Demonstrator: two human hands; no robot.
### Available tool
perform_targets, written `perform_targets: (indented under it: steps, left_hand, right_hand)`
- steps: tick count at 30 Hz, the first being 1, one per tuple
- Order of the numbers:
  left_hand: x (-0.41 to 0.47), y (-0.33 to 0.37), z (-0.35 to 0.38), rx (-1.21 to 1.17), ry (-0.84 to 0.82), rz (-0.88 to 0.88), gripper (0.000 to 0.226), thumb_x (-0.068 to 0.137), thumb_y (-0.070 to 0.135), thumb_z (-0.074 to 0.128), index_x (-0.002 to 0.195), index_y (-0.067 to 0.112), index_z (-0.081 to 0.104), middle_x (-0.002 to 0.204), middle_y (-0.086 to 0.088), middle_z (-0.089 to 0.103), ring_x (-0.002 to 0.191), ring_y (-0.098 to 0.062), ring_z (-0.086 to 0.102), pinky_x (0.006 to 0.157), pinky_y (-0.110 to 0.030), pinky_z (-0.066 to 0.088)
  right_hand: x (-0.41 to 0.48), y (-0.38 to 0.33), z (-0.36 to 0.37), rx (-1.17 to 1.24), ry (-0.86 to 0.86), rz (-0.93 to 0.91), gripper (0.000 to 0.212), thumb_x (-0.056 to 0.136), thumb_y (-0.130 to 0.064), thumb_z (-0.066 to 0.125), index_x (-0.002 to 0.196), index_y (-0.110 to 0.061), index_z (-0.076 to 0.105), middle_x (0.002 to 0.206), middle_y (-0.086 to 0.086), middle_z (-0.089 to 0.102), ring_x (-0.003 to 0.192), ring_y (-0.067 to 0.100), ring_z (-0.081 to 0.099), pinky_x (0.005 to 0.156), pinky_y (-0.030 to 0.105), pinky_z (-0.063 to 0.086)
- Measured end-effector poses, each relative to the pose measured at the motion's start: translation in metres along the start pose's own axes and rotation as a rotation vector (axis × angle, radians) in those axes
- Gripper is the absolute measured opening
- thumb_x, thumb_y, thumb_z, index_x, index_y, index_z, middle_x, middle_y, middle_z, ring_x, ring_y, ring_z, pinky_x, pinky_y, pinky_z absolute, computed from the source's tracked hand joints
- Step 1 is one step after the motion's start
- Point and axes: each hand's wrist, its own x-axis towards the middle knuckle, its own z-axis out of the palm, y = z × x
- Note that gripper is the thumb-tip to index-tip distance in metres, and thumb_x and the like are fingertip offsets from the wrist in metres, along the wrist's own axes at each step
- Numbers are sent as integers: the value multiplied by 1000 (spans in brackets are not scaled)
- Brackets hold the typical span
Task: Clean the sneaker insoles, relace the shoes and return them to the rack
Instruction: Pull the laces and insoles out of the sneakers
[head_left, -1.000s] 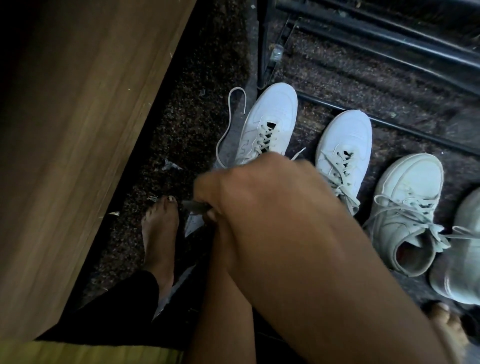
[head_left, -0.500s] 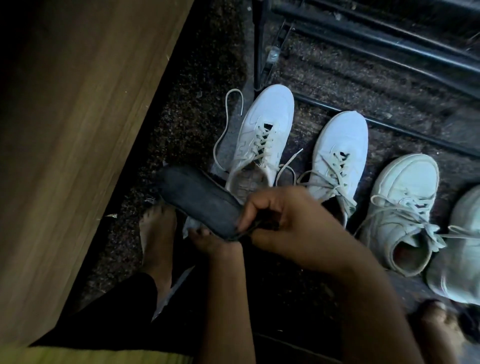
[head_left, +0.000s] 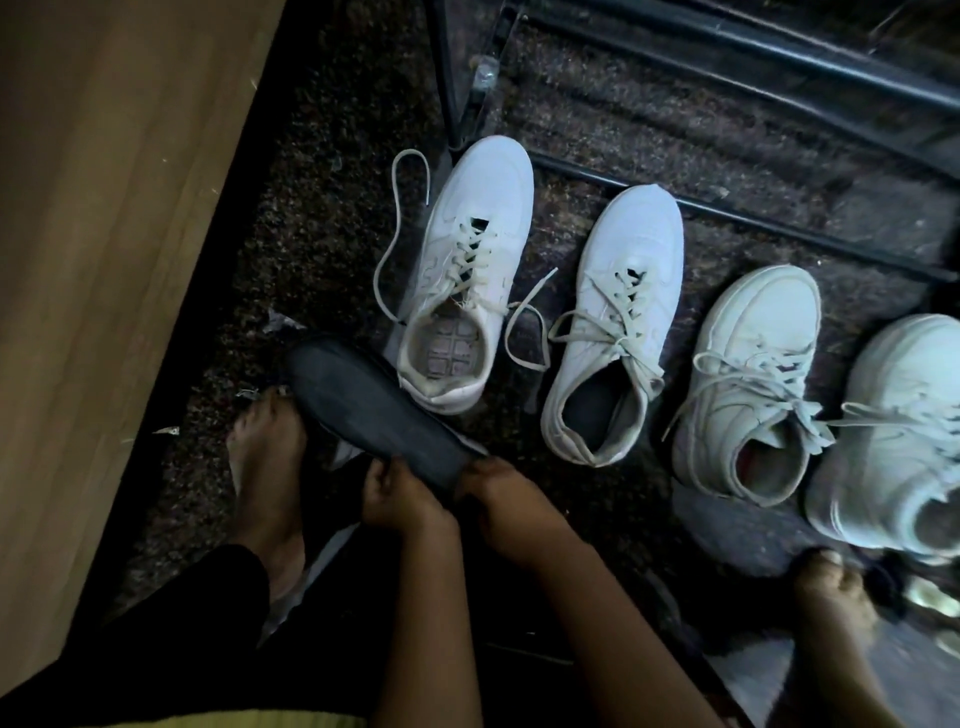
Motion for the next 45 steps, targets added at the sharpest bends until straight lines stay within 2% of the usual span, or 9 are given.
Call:
perform_targets:
  steps: [4, 6, 9, 13, 16, 22, 29, 37, 45]
  left_hand:
    - [-9, 47, 7, 230, 175, 169, 42, 78, 7, 58, 118, -6, 57, 115, -29, 57, 100, -38, 58, 81, -35, 45]
    - [-23, 66, 9, 365, 1, 423, 38, 79, 25, 55, 108, 2, 63, 103, -25, 57, 98, -38, 57, 85, -36, 45]
    - [-63, 83, 40, 321, -186, 838, 24, 79, 3, 63, 103, 3, 65, 97, -16, 55, 88, -24, 56, 83, -24, 48]
    - [-106, 82, 91, 361, -743, 846, 19, 80, 5, 57, 94, 8, 69, 89, -2, 63, 76, -14, 59, 69, -18, 48]
    - [-123, 72, 109, 557, -937, 731, 18, 79, 13, 57, 90, 14, 71, 88, -1, 71, 77, -15, 64, 74, -25, 53]
    - [-128, 57, 113, 716, -815, 628, 17, 82, 6, 56, 87, 10, 72, 91, -5, 73, 84, -18, 65, 79, -26, 50]
    - [-115, 43, 110, 530, -817, 279, 31, 78, -2, 39, 90, 16, 61, 87, -15, 68, 71, -19, 64, 69, -27, 52]
    - [-114, 37, 102, 463, -842, 279, 37, 82, -9, 36, 94, 19, 57, 90, -11, 66, 81, -24, 64, 85, -37, 54]
    - [-113, 36, 90, 546, -976, 447, 39, 79, -12, 58, 114, 6, 58, 94, -4, 63, 80, -9, 61, 74, -15, 49]
  right_hand:
    - [-17, -36, -55, 39, 34, -45, 23, 83, -15, 58, 101, -7, 71, 103, 13, 69, 93, 21, 64, 84, 32, 48]
    - [-37, -56, -102, 152, 216, -64, 13, 83, -11, 62, 90, -11, 72, 87, 6, 72, 76, 10, 61, 76, 29, 48]
    - [-63, -46, -158, 280, 772, 61, 12, 80, -15, 63, 80, -24, 70, 76, -6, 69, 66, 11, 60, 68, 28, 50]
    - [-73, 9, -176, 364, 1141, 364, 11, 80, -19, 60, 79, -28, 67, 73, -8, 66, 61, 9, 57, 67, 29, 50]
    - [-66, 26, -170, 536, 1111, 359, 15, 84, -18, 65, 72, -27, 65, 67, -10, 64, 51, -5, 51, 60, 18, 43]
    - [-44, 23, -152, 359, 933, 364, 5, 77, -28, 72, 76, -25, 68, 70, -10, 67, 61, 0, 58, 63, 22, 46]
    - [-35, 17, -150, 329, 942, 510, 17, 72, -28, 71, 86, -26, 64, 69, -9, 61, 75, 14, 61, 65, 26, 46]
    - [-20, 13, -148, 416, 980, 630, 10, 74, -31, 66, 71, -23, 61, 73, -4, 61, 76, 15, 57, 69, 28, 44]
    - [-65, -12, -175, 1148, 910, 150, 22, 94, -11, 53, 73, -16, 56, 48, -14, 53, 44, -4, 46, 45, 10, 37]
